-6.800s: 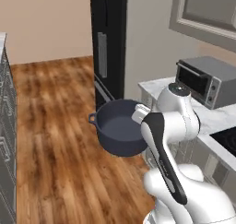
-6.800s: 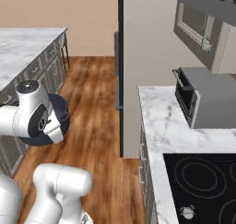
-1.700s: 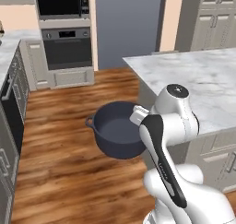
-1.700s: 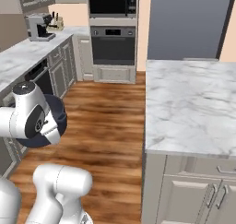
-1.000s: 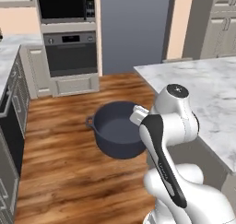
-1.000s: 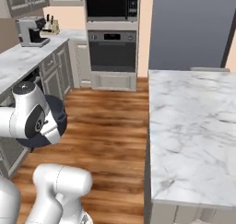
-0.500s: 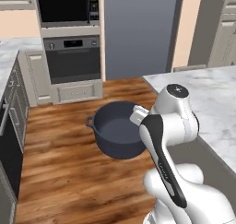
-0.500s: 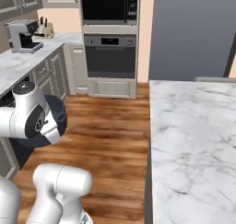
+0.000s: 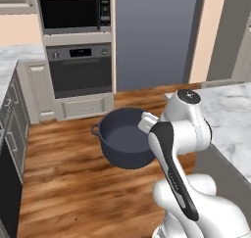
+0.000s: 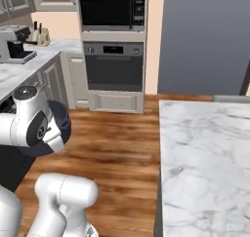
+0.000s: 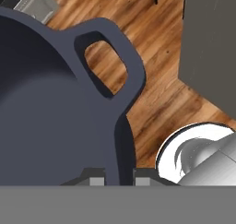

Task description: Move the pot and pan from the stove into the sink.

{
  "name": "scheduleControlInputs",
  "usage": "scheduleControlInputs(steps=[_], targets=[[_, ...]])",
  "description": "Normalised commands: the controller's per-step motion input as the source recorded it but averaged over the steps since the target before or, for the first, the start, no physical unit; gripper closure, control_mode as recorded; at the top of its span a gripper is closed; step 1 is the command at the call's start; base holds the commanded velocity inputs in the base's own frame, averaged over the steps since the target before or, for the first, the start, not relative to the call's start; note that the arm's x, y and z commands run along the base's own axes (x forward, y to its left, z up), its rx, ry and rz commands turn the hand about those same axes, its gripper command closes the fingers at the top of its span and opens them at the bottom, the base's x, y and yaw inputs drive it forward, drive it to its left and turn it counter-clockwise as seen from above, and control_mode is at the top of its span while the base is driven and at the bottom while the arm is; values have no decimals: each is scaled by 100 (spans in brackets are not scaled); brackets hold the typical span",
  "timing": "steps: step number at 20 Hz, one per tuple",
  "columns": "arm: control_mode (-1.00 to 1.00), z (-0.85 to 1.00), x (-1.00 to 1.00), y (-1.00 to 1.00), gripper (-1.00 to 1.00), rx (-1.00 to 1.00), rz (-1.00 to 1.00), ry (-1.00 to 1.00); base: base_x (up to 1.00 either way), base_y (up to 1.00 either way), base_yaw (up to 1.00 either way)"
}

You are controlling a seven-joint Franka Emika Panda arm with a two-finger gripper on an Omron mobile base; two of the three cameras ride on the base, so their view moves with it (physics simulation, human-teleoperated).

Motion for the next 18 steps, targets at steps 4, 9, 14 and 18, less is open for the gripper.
scheduleControlInputs(steps=[4,9,14,18], targets=[[100,0,0,0,100,0,0,0,80,27,-2],[100,0,0,0,100,0,0,0,81,26,-3],[100,0,0,0,100,0,0,0,62,14,0],[100,0,0,0,100,0,0,0,28,0,31]])
